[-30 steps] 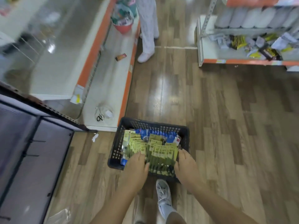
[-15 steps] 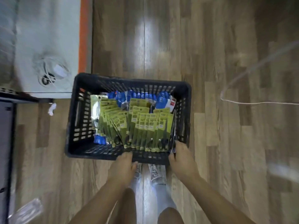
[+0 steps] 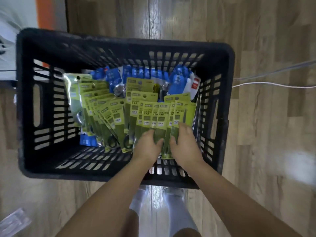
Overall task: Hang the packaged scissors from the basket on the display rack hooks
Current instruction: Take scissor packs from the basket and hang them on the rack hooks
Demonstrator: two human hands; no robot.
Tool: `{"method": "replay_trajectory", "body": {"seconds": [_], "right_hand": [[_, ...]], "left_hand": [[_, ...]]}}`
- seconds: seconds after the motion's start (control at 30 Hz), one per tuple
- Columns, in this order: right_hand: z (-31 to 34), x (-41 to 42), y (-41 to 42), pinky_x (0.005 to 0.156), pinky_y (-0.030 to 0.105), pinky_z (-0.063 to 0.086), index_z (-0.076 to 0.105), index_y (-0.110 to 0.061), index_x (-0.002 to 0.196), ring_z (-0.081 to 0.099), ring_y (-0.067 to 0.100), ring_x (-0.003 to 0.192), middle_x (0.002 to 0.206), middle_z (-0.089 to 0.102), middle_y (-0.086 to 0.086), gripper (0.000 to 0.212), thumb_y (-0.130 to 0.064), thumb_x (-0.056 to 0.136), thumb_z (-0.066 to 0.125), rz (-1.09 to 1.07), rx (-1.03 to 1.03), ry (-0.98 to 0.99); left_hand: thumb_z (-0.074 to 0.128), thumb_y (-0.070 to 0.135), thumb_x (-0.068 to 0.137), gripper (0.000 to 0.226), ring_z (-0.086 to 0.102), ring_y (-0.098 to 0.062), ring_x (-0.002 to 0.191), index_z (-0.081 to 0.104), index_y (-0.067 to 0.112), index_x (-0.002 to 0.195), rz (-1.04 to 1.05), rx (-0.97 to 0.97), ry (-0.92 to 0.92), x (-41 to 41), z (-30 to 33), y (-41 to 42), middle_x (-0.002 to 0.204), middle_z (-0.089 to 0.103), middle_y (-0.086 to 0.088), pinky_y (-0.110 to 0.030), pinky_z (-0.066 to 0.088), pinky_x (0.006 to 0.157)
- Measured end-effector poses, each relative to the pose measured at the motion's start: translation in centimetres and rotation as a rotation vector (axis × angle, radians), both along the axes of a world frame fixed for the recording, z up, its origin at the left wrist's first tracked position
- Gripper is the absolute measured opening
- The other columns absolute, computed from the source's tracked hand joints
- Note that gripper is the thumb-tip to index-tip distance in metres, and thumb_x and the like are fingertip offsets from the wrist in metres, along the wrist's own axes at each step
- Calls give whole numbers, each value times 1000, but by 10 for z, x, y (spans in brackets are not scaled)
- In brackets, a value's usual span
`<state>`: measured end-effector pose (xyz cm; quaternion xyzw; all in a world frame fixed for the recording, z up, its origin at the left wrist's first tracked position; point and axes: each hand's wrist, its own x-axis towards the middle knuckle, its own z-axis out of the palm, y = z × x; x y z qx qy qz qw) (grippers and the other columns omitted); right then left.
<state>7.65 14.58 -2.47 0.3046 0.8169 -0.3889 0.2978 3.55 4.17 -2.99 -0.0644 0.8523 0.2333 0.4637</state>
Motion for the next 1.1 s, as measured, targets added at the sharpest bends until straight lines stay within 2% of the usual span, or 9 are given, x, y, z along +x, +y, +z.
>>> {"method": "replay_trajectory", "body": {"seconds": [0.13, 0.23, 0.3, 0.4, 0.5, 0.67, 0.8, 0.9, 1.1], "right_hand": [[-27, -11, 2, 115, 29, 14, 9, -6, 150, 6, 22, 145, 158, 1, 9, 59, -10, 98, 37, 3, 14, -56], [-36, -13, 4, 117, 33, 8, 0, -7, 150, -6, 24, 146, 158, -10, 10, 64, -8, 98, 36, 3, 48, -97], [-39, -12, 3, 117, 35, 6, -3, -8, 150, -8, 26, 146, 157, -13, 10, 67, -5, 96, 37, 19, 64, -113], [-39, -9, 2, 117, 35, 9, -6, -8, 150, -6, 27, 146, 157, -16, 10, 71, -2, 95, 39, 55, 62, -116], [-38, -10, 4, 116, 32, 9, -3, -11, 151, -6, 24, 146, 157, -15, 7, 69, -5, 96, 40, 84, 33, -110], [-35, -9, 11, 108, 17, 7, 23, -17, 148, 8, 17, 144, 157, 8, 3, 59, -12, 96, 49, 3, 5, 10], [-37, -10, 8, 98, 6, 11, 31, -18, 144, 31, 4, 123, 141, 27, 1, 60, -5, 91, 57, -167, 29, 48], [-45, -17, 6, 105, 17, 19, 26, -14, 146, 30, 17, 133, 144, 25, 6, 75, -12, 84, 68, -273, 97, 37], [-50, -28, 13, 112, 36, 24, 8, -11, 150, 23, 24, 140, 152, 21, 10, 108, -18, 71, 81, -382, 77, -59]], "left_hand": [[54, 25, 94, 32, 52, -23, 104, 50, 6, 120, 137, -23, 24, -6, -27, 17, 120, 54, -7, -29, 40, 84], [61, 21, 90, 21, 48, -15, 77, 47, 10, 102, 255, -46, 29, -7, -38, 22, 96, 52, -2, -25, 35, 64], [64, 14, 88, 24, 42, -11, 62, 41, 12, 92, 378, -39, 8, -8, -43, 24, 77, 47, 1, -23, 30, 53], [66, 9, 86, 22, 47, -15, 66, 46, 15, 79, 479, -2, -16, -12, -43, 22, 67, 45, 4, -20, 34, 52], [61, 10, 90, 9, 47, -6, 58, 63, 6, 97, 454, 37, -21, -18, -38, 11, 73, 52, 7, -8, 36, 41], [59, 13, 91, 29, 43, -10, 61, 47, 18, 65, 547, 44, -65, -23, -35, -19, 65, 46, 3, -12, 33, 50], [57, 18, 93, 19, 49, -15, 69, 51, 15, 75, 632, 59, -127, -24, -34, -31, 79, 54, -4, -22, 41, 63], [57, 21, 93, 11, 60, -26, 91, 56, 13, 85, 667, 71, -171, -25, -35, -32, 97, 62, -11, -34, 48, 87], [57, 26, 92, 18, 56, -20, 79, 60, 14, 80, 698, 114, -197, -28, -32, -34, 85, 63, -5, -26, 42, 69]]}}
